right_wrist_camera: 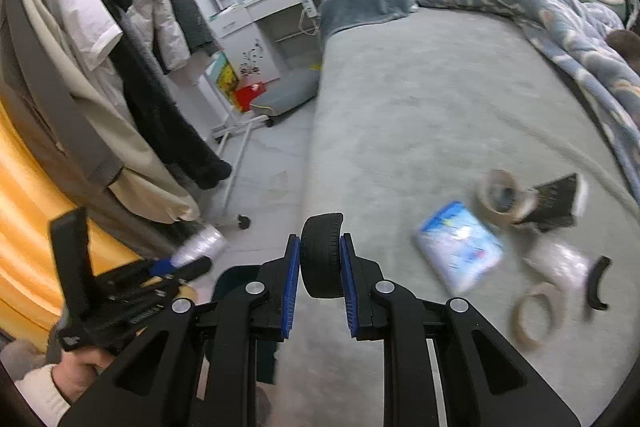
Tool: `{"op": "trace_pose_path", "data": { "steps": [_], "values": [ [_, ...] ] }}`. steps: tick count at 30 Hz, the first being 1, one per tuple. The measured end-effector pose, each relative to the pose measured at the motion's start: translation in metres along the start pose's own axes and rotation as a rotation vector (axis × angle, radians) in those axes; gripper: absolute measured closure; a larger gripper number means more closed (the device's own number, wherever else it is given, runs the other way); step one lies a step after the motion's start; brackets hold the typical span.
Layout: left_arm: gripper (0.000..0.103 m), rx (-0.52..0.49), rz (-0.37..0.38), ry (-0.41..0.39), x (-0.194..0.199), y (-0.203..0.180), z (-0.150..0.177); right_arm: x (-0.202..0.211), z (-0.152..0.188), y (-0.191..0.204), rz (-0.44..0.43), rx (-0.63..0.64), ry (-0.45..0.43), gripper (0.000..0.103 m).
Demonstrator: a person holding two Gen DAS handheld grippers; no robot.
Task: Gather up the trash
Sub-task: 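Carry the bubble wrap and black clip to the bin and release both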
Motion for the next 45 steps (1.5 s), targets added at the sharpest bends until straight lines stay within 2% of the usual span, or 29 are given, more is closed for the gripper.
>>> {"op": "trace_pose_path", "data": {
  "steps": [12, 20, 28, 31, 33, 35, 41, 45],
  "values": [
    [0.068, 0.066, -0.103, 0.105, -0.021, 0.072, 0.024, -0.044, -0.012, 0.071, -0.075, 0.082, 0.035, 0.083],
    [0.068, 0.079, -0.133, 0.274, -0.045, 0.100, 0.060, -0.081, -0.005, 0.110, -0.122, 0.138, 0.100, 0.083],
    [0.065, 0.164, -0.139, 0.459, -0.067, 0.127, 0.103, -0.116, 0.010, 0.128, -0.140, 0.186, 0.181, 0.083],
    [0.058, 0.173, -0.136, 0.475, -0.067, 0.131, 0.108, -0.128, 0.015, 0.131, -0.142, 0.197, 0.210, 0.083],
    [0.045, 0.167, -0.137, 0.478, -0.067, 0.133, 0.109, -0.135, 0.017, 0.133, -0.141, 0.205, 0.225, 0.083],
    [0.039, 0.170, -0.132, 0.482, -0.066, 0.135, 0.109, -0.143, 0.022, 0.132, -0.135, 0.207, 0.244, 0.083],
    [0.036, 0.182, -0.134, 0.459, -0.058, 0.147, 0.105, -0.169, 0.042, 0.130, -0.117, 0.209, 0.313, 0.083],
    [0.036, 0.181, -0.147, 0.408, -0.047, 0.155, 0.094, -0.189, 0.059, 0.131, -0.107, 0.215, 0.368, 0.083]
  ]
}}
Point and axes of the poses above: each gripper's, at about its wrist camera, not at the fingertips, and x roughly against the way its jaws point, y to its left, z to its underside, the point moved 9 cm from there along -x, roughly the way its jaws point, and after that the axes turned 6 degrees about x, right-handed, at the moved point
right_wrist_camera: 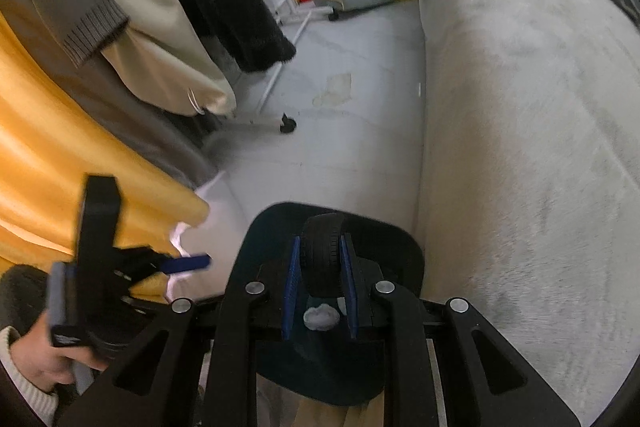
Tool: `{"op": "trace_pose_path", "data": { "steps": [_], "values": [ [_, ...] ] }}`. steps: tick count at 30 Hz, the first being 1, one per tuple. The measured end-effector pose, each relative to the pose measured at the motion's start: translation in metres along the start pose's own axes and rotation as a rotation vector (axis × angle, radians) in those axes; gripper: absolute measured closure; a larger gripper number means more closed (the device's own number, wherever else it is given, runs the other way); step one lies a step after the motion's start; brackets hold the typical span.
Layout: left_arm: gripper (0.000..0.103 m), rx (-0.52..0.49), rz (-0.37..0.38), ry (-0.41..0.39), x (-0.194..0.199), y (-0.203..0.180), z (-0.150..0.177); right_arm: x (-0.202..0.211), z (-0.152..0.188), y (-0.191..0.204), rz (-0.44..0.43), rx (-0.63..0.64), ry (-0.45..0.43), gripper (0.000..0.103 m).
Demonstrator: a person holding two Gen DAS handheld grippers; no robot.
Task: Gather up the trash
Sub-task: 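Carry the bubble wrap and black clip to the bin and release both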
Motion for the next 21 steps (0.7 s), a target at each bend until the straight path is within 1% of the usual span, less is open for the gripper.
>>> {"op": "trace_pose_path", "data": {
  "steps": [4, 8, 11, 14, 21],
  "values": [
    [0.036, -0.001, 0.001, -0.068, 0.018, 0.002, -0.011, -0.023, 0.011, 0.004, -0.007, 0.002, 0.053, 0.083],
    [0.036, -0.005, 0.011, -0.167, 0.044, 0.000, -0.025, -0.046, 0.023, 0.004, -0.005, -0.003, 0.105, 0.083],
    [0.037, -0.013, 0.033, -0.244, 0.067, -0.005, -0.035, -0.062, 0.036, 0.002, -0.002, -0.018, 0.145, 0.083],
    [0.040, -0.021, 0.045, -0.316, 0.086, -0.009, -0.043, -0.076, 0.046, -0.001, 0.001, -0.027, 0.179, 0.083],
    [0.041, -0.030, 0.106, -0.478, 0.128, -0.021, -0.057, -0.093, 0.060, 0.002, 0.006, -0.009, 0.240, 0.083]
  ]
}}
Point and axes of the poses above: each gripper's, at about its wrist camera, not at the fingertips, and x roughly against the way its jaws point, y to its left, z to its underside, the point moved 9 cm from there along -x, roughly the way its jaws point, and after that the axes turned 6 degrees about x, right-handed, at the moved point
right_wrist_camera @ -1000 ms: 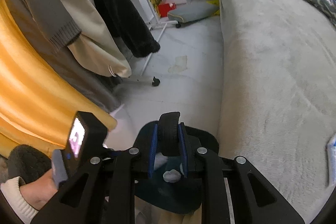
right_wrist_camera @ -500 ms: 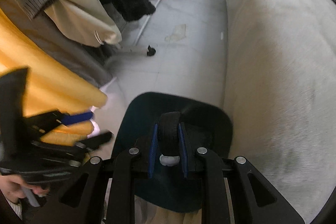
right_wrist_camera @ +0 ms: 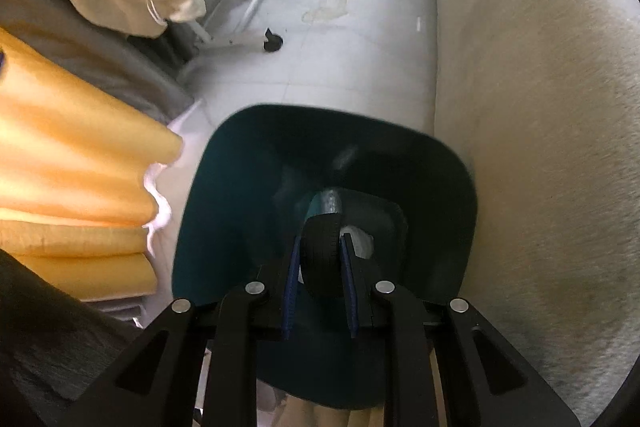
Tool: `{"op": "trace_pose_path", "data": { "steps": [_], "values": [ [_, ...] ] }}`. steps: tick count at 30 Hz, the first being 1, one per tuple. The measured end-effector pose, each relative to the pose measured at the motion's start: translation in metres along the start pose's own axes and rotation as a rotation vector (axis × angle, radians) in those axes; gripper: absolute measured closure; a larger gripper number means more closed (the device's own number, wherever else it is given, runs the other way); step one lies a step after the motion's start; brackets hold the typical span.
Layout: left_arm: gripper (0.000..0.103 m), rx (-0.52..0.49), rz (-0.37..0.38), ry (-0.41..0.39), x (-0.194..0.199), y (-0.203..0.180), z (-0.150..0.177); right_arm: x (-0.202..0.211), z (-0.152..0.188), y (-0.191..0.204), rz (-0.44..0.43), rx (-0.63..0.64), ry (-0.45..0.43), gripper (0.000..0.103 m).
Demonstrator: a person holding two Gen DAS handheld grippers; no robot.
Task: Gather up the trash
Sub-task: 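Carry the bubble wrap and black clip to the bin and release both, then move both tools back over the bed toward the tissue pack and tape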
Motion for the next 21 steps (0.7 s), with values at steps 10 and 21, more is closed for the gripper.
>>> {"op": "trace_pose_path", "data": {
  "steps": [10, 21],
  "values": [
    [0.042, -0.030, 0.067, -0.130, 0.038, -0.029, -0.029, -0.001, 0.007, 0.003, 0.004, 0.022, 0.028, 0.072],
    [0.042, -0.111, 0.143, -0.220, 0.078, -0.079, -0.048, 0.070, -0.005, 0.006, 0.041, 0.041, -0.119, 0.048]
  ]
}}
Point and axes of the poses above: each gripper's, at about its wrist camera, not at the fingertips, and x roughly against the way its jaws point, y to its left, z to its underside, the point moved 9 cm from there along -x, roughly the way its jaws point, and after that the axes turned 6 degrees about x, right-handed, at the moved point
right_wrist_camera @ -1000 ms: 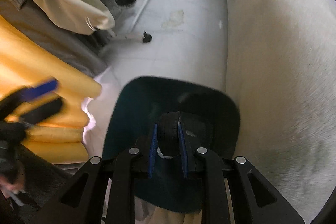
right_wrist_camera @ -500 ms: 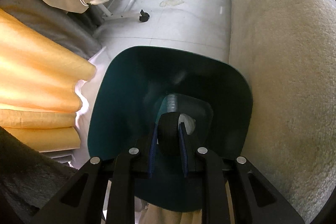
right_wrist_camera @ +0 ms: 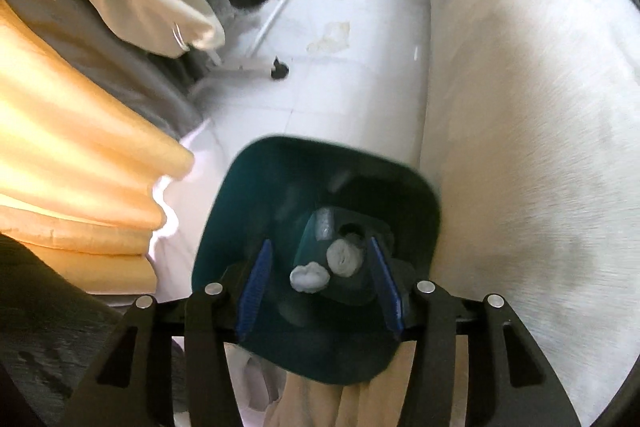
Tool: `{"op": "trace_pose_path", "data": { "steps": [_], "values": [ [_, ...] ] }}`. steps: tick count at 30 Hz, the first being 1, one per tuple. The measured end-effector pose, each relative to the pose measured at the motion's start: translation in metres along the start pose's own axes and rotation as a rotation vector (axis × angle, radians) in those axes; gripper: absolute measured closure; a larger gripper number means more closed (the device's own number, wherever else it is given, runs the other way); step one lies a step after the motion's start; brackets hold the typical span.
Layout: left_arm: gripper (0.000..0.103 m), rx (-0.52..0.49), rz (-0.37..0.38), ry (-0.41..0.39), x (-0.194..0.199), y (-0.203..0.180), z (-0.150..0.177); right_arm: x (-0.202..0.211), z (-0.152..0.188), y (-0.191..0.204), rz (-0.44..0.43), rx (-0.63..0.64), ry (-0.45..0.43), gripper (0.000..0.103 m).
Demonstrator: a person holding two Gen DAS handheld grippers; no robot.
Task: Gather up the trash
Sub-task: 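Move both tools back over the bed toward the tissue pack and tape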
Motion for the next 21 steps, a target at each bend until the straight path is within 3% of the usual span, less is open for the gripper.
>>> {"op": "trace_pose_path", "data": {
  "steps": [8, 13, 21],
  "values": [
    [0.040, -0.057, 0.074, -0.038, 0.005, -0.048, -0.013, 0.058, -0.001, -0.021, 0.075, -0.011, -0.111, 0.040],
    [0.038, -0.086, 0.081, -0.036, -0.002, -0.063, -0.012, 0.097, 0.003, -0.047, 0.152, -0.019, -0.195, 0.034],
    [0.019, -0.150, 0.110, -0.039, -0.019, -0.099, -0.006, 0.155, 0.011, -0.092, 0.246, -0.052, -0.311, 0.024]
  ]
}}
Point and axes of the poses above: each gripper's, at about its wrist camera, not at the fingertips, and x roughly against the way its jaws point, y to its left, z to its underside, the point moved 9 cm from there along -x, roughly the way its jaws point, and after that the axes turned 6 degrees about x, right-handed, at the moved point
